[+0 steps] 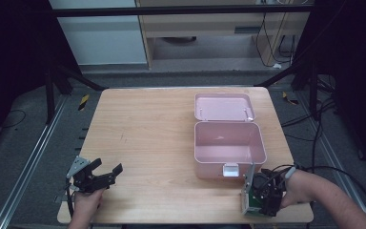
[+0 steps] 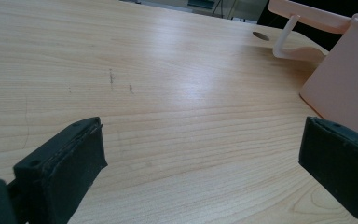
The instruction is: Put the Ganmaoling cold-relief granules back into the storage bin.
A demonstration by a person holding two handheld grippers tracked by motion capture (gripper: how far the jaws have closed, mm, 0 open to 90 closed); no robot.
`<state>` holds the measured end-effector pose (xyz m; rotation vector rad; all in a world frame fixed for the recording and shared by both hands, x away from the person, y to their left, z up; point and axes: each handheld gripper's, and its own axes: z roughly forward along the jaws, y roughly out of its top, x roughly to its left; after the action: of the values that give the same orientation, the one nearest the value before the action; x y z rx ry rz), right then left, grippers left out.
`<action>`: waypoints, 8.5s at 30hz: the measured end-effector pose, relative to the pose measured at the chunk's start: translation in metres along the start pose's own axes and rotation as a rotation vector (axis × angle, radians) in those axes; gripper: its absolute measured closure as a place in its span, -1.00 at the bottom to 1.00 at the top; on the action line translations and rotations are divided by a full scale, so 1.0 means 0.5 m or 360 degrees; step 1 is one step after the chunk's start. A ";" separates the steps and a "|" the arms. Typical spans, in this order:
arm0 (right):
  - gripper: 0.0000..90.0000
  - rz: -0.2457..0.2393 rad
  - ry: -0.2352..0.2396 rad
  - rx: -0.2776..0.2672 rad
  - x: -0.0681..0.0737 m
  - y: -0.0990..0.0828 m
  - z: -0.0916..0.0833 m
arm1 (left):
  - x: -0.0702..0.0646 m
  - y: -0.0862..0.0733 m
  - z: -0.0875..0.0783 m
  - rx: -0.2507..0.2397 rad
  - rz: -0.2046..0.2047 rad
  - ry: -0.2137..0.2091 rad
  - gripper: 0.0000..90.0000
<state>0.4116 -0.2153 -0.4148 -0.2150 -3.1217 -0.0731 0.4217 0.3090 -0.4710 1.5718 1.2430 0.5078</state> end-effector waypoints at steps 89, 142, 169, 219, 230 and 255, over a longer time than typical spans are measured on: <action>-0.61 -0.0056 -0.0277 -0.0093 -0.193 0.099 -0.282 | -0.006 -0.001 0.000 0.0022 0.0021 -0.0022 -1.00; -0.61 -0.0152 -0.0164 0.0051 -0.256 0.104 -0.081 | -0.006 -0.001 -0.001 0.0013 0.0020 -0.0030 -1.00; -0.63 -0.0139 -0.0134 0.0083 -0.269 0.099 -0.037 | -0.005 -0.001 -0.002 0.0007 0.0017 -0.0033 -1.00; -0.99 0.0488 -0.0434 -0.0513 -0.215 0.010 -0.214 | -0.011 0.002 -0.004 -0.0019 0.0015 -0.0052 -1.00; -0.99 0.0846 -0.0578 -0.0956 -0.167 -0.095 -0.190 | -0.013 0.002 -0.001 -0.0003 0.0014 -0.0063 -1.00; -0.96 0.1778 -0.0837 -0.1300 -0.073 -0.223 0.017 | -0.020 -0.001 0.005 0.0029 0.0045 -0.0060 -1.00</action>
<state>0.4321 -0.3303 -0.4288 -2.1294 -2.6107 -1.3881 0.4200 0.2991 -0.4698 1.6092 1.2015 0.4836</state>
